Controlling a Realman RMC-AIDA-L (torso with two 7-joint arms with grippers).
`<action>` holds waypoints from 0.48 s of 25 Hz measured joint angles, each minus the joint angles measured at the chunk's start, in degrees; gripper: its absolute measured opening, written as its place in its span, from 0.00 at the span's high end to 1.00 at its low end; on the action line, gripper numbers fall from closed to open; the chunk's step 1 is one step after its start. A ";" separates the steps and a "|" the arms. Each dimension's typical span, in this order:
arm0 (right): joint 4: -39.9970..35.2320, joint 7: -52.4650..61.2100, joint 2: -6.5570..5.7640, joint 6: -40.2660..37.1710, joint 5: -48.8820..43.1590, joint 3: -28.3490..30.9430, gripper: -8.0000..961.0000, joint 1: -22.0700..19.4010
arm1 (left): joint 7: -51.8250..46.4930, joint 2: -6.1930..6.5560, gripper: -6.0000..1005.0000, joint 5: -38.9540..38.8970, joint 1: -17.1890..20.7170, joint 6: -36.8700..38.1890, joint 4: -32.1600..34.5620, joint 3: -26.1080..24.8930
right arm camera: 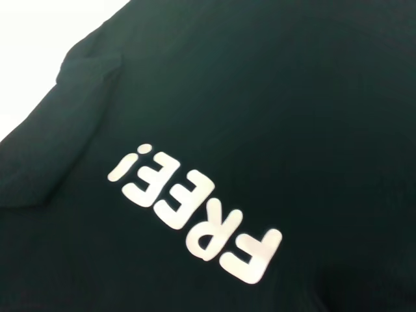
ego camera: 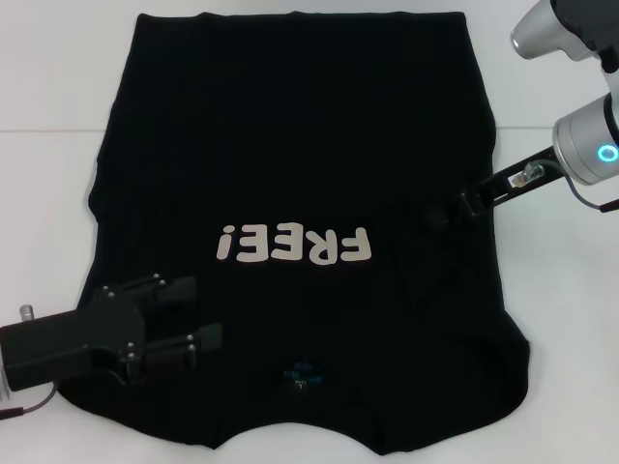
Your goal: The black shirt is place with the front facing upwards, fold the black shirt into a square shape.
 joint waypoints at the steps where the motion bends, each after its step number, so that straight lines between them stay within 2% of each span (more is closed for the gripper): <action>1: 0.00 -0.37 0.09 0.11 0.23 0.04 0.81 -0.01 | 0.00 0.00 0.22 0.02 -0.05 -0.10 -0.01 0.03; 3: 0.08 -1.31 0.18 0.13 1.46 0.06 0.80 -0.14 | 0.00 0.00 0.22 0.06 -0.15 -0.18 -0.21 0.04; 8: 0.24 -2.56 -0.06 0.17 5.13 1.40 0.60 -1.28 | -0.72 0.39 0.23 -0.27 -0.29 -0.25 -1.61 -0.22; 12: 0.17 -7.39 -1.04 -1.52 12.68 4.96 0.43 -5.78 | -6.27 0.69 0.23 -0.70 -0.51 0.50 -1.74 -2.92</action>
